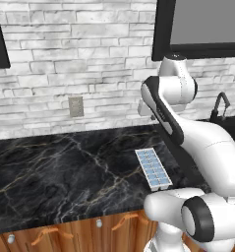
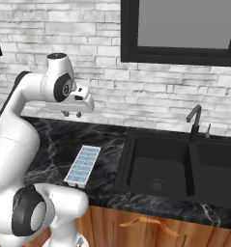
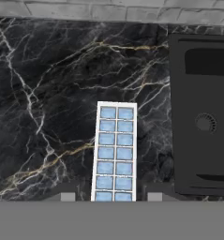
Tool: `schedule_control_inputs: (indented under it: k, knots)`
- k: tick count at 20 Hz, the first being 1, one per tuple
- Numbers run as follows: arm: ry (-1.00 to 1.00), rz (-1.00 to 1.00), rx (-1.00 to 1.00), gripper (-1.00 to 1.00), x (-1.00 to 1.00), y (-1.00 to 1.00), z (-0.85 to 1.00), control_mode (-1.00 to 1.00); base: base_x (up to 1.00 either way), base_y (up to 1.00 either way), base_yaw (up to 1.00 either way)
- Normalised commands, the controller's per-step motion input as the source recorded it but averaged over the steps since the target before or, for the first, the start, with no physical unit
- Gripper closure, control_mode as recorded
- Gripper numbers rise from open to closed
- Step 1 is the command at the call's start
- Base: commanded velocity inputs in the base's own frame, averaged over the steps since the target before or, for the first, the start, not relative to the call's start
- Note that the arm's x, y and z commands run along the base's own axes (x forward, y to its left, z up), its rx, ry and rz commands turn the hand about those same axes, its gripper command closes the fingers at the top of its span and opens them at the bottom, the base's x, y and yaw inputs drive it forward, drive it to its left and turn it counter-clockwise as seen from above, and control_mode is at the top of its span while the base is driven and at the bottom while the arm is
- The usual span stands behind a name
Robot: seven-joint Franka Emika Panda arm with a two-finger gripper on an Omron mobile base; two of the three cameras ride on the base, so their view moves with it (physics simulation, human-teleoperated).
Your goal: The ice cube tray has been filled with water. Take the tray and place it in the freezer to make ice. Close the freezer door after placing the tray.
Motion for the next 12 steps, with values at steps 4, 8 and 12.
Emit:
schedule_control_inputs:
  k: [4,8,12]
  knots:
    - [-0.01,0.00,0.00,-1.00,-0.14,-0.03,0.00,-1.00,0.00,0.00,0.00]
    - [-0.11,0.00,0.05,-1.00,-0.32,-0.36,0.00,-1.00,0.00,0.00,0.00]
    - [-0.12,0.00,0.13,-1.00,-0.41,-0.42,-0.06,-1.00,0.00,0.00,0.00]
